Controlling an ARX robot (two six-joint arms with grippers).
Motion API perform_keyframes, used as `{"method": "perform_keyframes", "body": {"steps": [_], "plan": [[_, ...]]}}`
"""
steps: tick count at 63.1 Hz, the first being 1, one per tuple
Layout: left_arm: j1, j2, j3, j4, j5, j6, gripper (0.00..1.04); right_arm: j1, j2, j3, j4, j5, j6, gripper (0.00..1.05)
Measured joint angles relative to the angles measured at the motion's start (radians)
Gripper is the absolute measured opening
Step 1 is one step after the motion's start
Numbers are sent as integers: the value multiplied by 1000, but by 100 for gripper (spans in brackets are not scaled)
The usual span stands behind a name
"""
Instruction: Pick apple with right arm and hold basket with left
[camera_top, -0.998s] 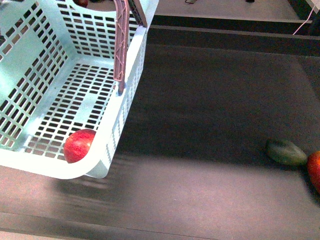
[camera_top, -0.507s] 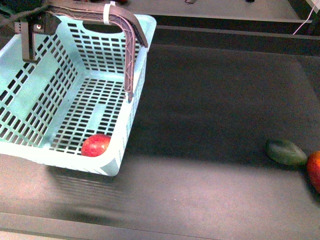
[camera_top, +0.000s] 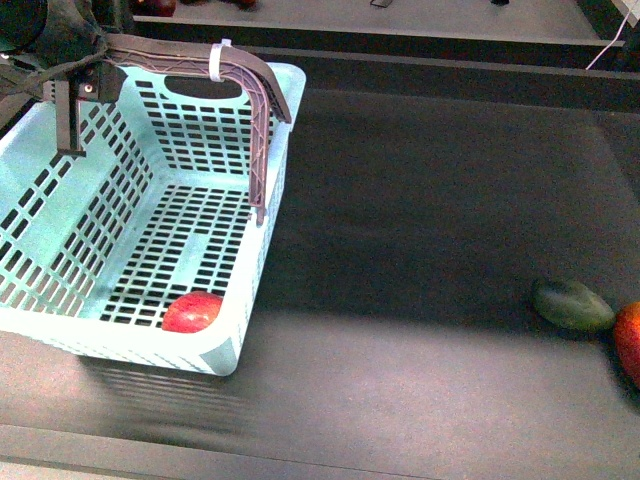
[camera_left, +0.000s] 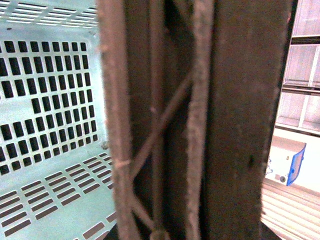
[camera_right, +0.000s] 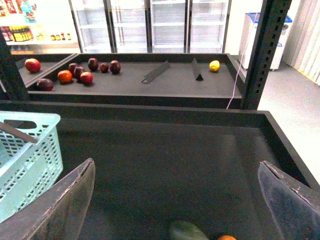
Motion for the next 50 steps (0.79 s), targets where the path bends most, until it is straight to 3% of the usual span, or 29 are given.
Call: {"method": "perform_keyframes", "body": {"steps": [4,9,35,43,50], "plan": [[-2,-5,-10,0,0,-7,15,0,0,0,0,0,0,96],[-2,-21,-21,-12,11,-18,25,0,0,0,0,0,0,96],[-2,-298,-168,-113,-13,-2,99,0,0,0,0,0,0,96],[-4,-436,-225,-204,-56,59,98,0,0,0,0,0,0,96],[-4,-454,-239,-172,-47,138,96,0,0,0,0,0,0,96]]}}
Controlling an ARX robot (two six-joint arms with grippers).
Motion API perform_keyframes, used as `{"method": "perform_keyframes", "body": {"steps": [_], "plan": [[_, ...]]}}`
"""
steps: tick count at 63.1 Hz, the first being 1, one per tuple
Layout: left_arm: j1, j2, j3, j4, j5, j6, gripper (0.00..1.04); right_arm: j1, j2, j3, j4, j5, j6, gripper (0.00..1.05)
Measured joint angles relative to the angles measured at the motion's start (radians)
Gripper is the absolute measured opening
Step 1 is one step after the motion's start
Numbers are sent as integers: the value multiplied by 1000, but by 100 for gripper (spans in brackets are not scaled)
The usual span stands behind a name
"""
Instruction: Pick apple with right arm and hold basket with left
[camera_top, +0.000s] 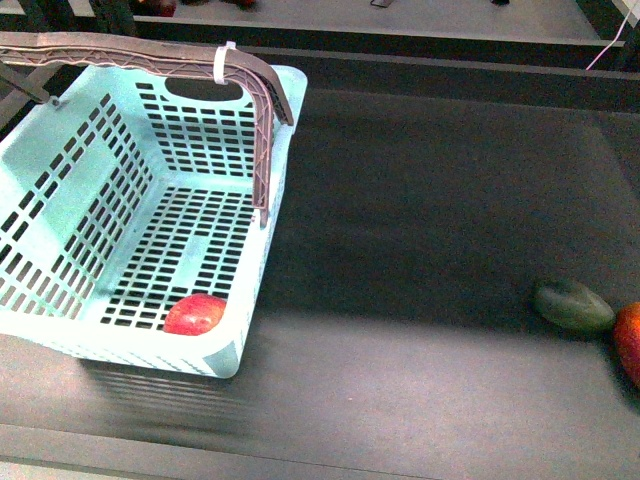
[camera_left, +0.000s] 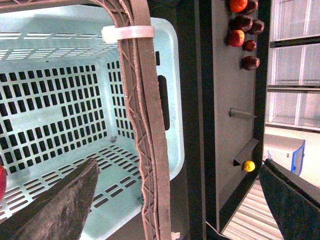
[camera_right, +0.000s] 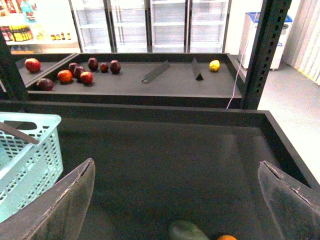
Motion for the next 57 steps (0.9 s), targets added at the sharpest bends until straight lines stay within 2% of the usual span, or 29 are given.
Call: {"method": "perform_keyframes", "body": {"steps": [1,3,8,9,14,21,35,42,46,57], "plan": [[2,1,-33,91,14,48,93,0,0,0,0,0,0,96],[10,0,-155,406,48,336,82,0,0,0,0,0,0,96],[26,-43,-346,768,72,800,64,0,0,0,0,0,0,96],[32,-66,-385,830,74,947,59,0,-1,0,0,0,0,96],[63,-182,-504,912,94,1265,35,0,-1,0,0,0,0,96],[85,-288,-644,915,123,1381,3,0,-1,0,0,0,0,96],[164,-478,-780,866,194,1405,3,0,-1,0,0,0,0,96],[167,-560,-822,826,201,1406,3,0,-1,0,0,0,0,96],[167,-566,-858,871,200,1406,3,0,-1,0,0,0,0,96],[167,-711,-906,759,200,1408,3,0,-1,0,0,0,0,96]]}}
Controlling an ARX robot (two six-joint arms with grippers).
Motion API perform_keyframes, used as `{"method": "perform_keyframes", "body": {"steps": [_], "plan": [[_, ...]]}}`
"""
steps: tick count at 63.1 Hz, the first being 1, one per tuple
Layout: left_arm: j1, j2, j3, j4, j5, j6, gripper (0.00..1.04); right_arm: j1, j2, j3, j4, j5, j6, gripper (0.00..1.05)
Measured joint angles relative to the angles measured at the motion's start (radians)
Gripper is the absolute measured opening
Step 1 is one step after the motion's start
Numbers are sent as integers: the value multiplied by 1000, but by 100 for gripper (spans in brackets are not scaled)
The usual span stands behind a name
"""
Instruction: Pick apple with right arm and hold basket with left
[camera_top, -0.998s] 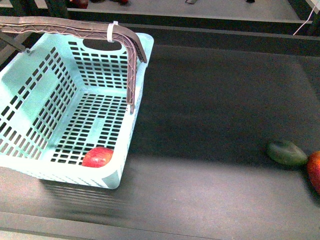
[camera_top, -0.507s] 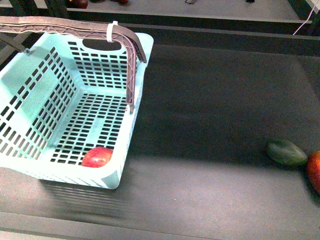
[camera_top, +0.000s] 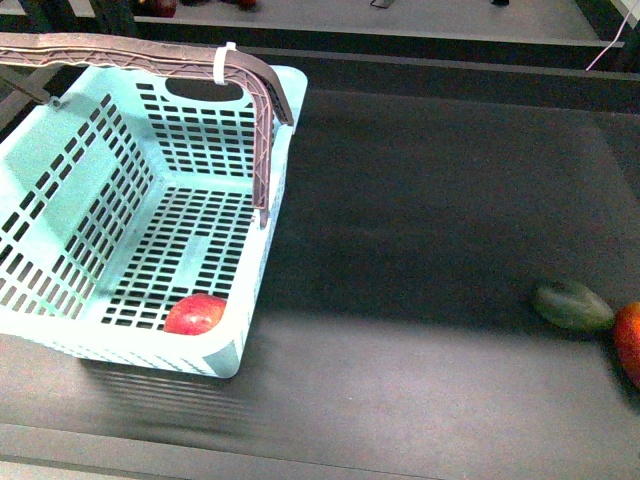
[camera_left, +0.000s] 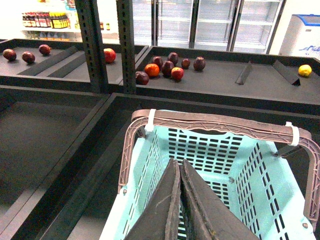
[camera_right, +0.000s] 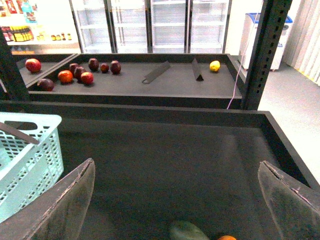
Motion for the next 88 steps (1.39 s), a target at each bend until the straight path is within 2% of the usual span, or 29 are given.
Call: {"method": "perform_keyframes", "body": {"steps": [26,71,77,88], "plan": [[0,-394,-23,-349,0,2,3,0,0,0,0,0,0,96],[0,-692,-23,-642,0,2,3,0,0,0,0,0,0,96],[0,-831,-23,-806,0,2,3,0,0,0,0,0,0,96],[0,-864,-23,-818,0,2,3,0,0,0,0,0,0,96]]}}
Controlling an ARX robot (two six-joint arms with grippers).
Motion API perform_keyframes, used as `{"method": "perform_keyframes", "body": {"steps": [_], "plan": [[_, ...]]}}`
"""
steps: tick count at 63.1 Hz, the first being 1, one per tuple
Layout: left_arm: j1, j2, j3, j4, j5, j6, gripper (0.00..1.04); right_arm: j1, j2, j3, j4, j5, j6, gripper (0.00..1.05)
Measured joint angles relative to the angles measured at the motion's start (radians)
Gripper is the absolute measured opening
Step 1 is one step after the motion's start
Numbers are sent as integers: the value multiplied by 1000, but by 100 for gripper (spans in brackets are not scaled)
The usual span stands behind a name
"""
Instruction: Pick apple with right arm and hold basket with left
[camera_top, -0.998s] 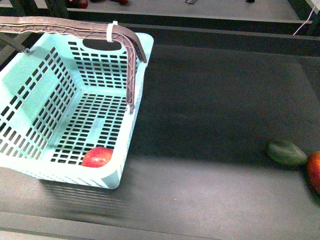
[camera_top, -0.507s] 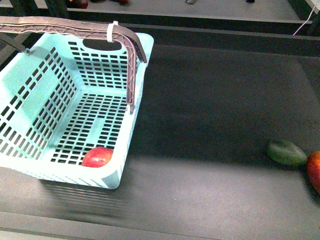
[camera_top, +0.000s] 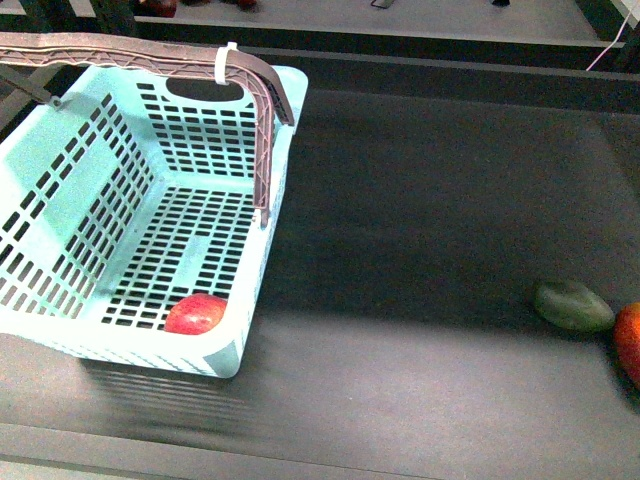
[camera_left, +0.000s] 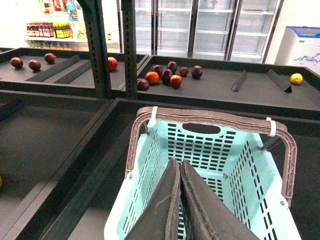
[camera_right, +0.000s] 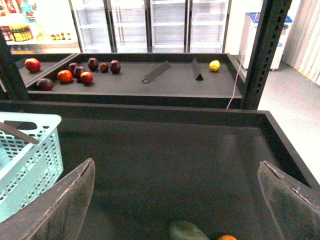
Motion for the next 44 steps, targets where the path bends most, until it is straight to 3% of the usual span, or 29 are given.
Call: {"method": "perform_keyframes", "body": {"steps": [17,39,42,44], "plan": [[0,0,0,0,0,-1,4,0,0,0,0,0,0,96],[0,0,0,0,0,0,90,0,0,0,0,0,0,96],[0,0,0,0,0,0,98,0,0,0,0,0,0,96],[0,0,0,0,0,2,98,0,0,0,0,0,0,96]]}}
